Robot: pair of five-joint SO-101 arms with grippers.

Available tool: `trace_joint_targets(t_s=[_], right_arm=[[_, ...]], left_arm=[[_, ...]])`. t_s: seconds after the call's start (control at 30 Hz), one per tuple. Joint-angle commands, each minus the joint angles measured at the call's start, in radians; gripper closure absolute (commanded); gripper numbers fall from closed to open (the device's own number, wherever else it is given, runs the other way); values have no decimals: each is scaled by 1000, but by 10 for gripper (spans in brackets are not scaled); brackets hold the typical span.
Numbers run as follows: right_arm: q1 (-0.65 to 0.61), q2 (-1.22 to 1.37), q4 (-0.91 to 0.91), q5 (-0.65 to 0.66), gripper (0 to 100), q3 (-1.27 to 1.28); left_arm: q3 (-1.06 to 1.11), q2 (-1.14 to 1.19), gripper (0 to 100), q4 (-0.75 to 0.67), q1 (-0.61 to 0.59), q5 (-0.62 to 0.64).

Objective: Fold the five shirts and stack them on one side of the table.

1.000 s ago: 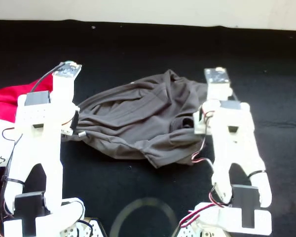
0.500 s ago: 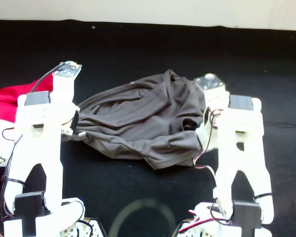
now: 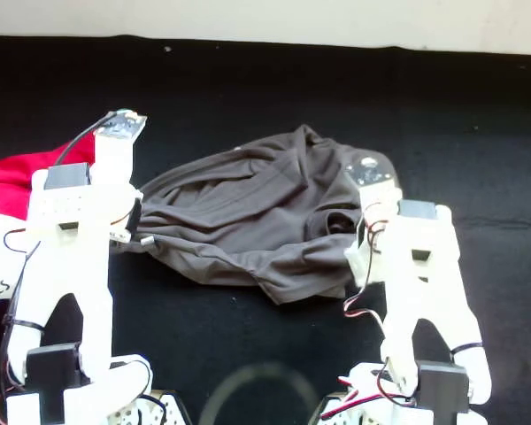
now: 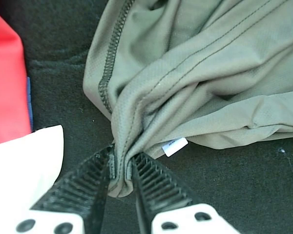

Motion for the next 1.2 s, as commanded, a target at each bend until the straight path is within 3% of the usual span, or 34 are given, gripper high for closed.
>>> trace_joint_targets(t_s=[0.0, 0.17, 0.57, 0.9, 1.1, 1.17], right_arm=[[-61, -38, -24, -32, 775, 7], [-142, -36, -31, -44, 788, 8], [-143, -24, -65, -69, 808, 12], [-139, 176, -59, -75, 812, -67], [-139, 176, -16, -166, 988, -154], [-139, 176, 28, -181, 986, -191]], left_arm=[[-4, -4, 990, -8, 12, 6], [-4, -2, 990, -8, 15, 6], [-4, -2, 990, -8, 15, 6], [-4, -2, 990, -8, 12, 6], [-4, -2, 990, -8, 12, 6], [-4, -2, 990, -8, 12, 6]])
